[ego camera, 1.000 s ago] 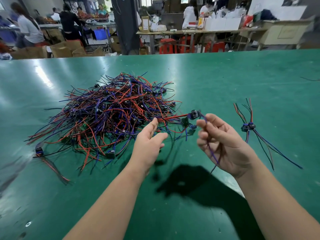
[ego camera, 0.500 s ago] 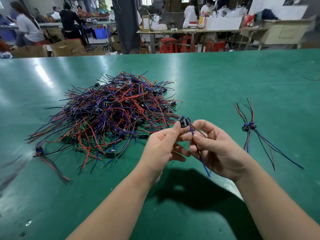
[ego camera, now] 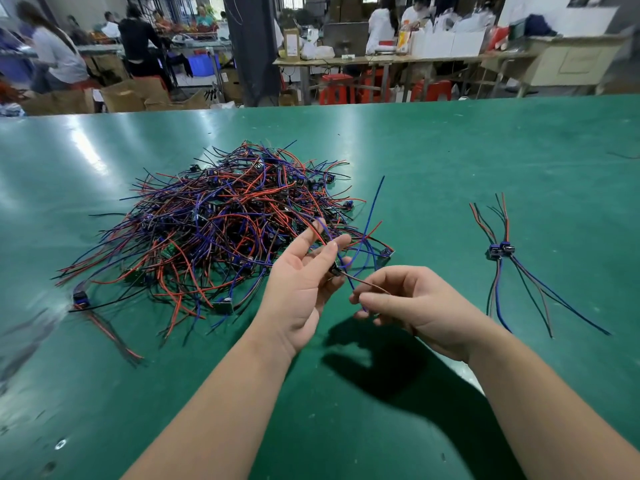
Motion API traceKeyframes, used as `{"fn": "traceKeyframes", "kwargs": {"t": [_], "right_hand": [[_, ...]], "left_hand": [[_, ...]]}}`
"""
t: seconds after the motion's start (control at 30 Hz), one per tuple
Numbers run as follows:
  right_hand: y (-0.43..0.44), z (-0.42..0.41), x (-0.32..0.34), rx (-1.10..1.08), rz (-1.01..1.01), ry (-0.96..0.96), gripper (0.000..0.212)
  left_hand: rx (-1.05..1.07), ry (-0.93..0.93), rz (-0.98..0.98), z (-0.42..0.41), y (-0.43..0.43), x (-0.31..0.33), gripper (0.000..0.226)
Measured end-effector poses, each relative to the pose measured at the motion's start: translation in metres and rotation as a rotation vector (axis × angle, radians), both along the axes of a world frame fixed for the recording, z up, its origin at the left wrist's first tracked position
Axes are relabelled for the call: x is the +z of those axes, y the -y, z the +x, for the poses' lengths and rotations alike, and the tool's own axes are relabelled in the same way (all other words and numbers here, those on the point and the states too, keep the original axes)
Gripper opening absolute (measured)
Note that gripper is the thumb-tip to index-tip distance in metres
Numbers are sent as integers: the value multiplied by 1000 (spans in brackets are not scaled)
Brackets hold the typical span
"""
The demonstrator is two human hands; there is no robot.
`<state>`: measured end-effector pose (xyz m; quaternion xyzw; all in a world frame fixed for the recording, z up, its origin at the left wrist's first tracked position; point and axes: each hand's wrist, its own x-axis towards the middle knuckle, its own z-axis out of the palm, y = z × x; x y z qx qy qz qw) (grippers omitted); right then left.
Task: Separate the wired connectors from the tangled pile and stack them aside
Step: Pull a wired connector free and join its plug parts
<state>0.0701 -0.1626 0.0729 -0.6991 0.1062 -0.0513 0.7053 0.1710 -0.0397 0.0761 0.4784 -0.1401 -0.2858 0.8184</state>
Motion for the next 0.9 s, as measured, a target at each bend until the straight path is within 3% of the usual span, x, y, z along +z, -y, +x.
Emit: {"fn": "traceKeyframes", "kwargs": {"t": [0.1, 0.27, 0.4, 0.47, 0.53, 0.63, 0.73, 0.8, 0.9], "right_hand": [[0, 4, 1, -168, 25, 43, 29], [10, 9, -1, -515, 51, 187, 7], [18, 6, -4, -763, -135, 236, 22], [20, 5, -4, -800, -196, 249, 24], [19, 5, -3, -795, -257, 255, 25], [12, 6, 0, -705, -294, 272, 22], [4, 5, 4, -437, -146, 289, 8], [1, 2, 3, -243, -29, 247, 20], [-3, 0, 3, -64, 81, 150, 14]], "left_hand": [[-3, 100, 58, 0, 1, -5, 56], [-52, 301, 107, -2, 2, -14, 74], [162, 681, 409, -1, 0, -18, 52], [297, 771, 574, -1, -2, -21, 48], [373, 800, 621, -2, -2, -22, 62], [340, 835, 487, -8, 0, -18, 89], [227, 854, 375, -14, 1, -15, 112], [133, 878, 340, -17, 1, -14, 121], [-3, 877, 295, -19, 0, -13, 131]]}}
